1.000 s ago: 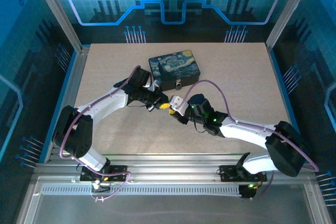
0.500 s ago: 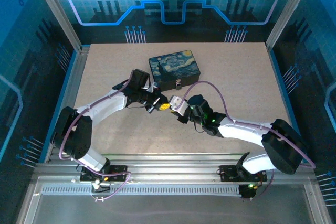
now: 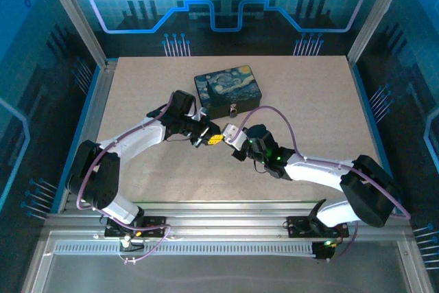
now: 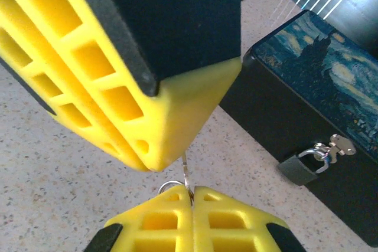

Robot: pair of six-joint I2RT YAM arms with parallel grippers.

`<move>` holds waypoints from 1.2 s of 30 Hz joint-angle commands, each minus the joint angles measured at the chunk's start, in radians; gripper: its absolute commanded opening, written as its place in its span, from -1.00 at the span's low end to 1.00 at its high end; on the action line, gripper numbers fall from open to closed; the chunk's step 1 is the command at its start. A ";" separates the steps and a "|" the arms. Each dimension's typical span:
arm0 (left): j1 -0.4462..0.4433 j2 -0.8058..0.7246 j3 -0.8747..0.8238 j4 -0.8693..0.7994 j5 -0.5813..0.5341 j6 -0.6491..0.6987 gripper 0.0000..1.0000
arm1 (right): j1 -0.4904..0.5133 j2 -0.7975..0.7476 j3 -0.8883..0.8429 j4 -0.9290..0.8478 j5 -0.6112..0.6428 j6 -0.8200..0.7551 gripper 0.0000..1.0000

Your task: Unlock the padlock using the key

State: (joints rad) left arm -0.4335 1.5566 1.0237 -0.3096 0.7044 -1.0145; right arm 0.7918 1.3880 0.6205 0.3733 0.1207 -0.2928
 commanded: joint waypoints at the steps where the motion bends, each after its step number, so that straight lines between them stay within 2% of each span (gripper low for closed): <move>1: 0.015 -0.020 0.001 -0.085 -0.003 0.040 -0.58 | -0.036 -0.050 0.007 -0.028 -0.072 0.062 -1.00; 3: 0.034 -0.021 0.008 -0.092 -0.014 0.067 -0.40 | -0.064 -0.071 0.010 -0.087 -0.157 0.097 -1.00; 5: 0.052 -0.029 0.020 -0.100 -0.037 0.118 -0.29 | -0.100 -0.086 0.013 -0.153 -0.246 0.139 -1.00; 8: 0.063 -0.043 0.032 -0.074 -0.033 0.216 -0.28 | -0.146 -0.098 0.030 -0.245 -0.367 0.193 -1.00; 12: 0.062 -0.073 0.009 0.048 0.046 0.335 -0.28 | -0.197 -0.099 0.059 -0.356 -0.548 0.239 -1.00; 17: 0.056 -0.107 -0.048 0.128 0.081 0.505 -0.29 | -0.256 -0.120 0.083 -0.424 -0.660 0.317 -1.00; 24: 0.002 -0.067 -0.085 0.220 0.117 0.571 -0.28 | -0.310 -0.075 0.160 -0.497 -0.855 0.375 -0.98; 29: -0.016 -0.044 -0.104 0.323 0.130 0.537 -0.28 | -0.318 -0.011 0.230 -0.570 -0.897 0.364 -0.96; 36: -0.017 -0.036 -0.128 0.380 0.161 0.513 -0.30 | -0.332 0.039 0.253 -0.588 -0.939 0.374 -0.97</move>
State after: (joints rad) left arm -0.4454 1.5120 0.9161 0.0109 0.8181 -0.4980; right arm 0.4744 1.4082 0.8463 -0.1745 -0.7506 0.0681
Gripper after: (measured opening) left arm 0.353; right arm 0.065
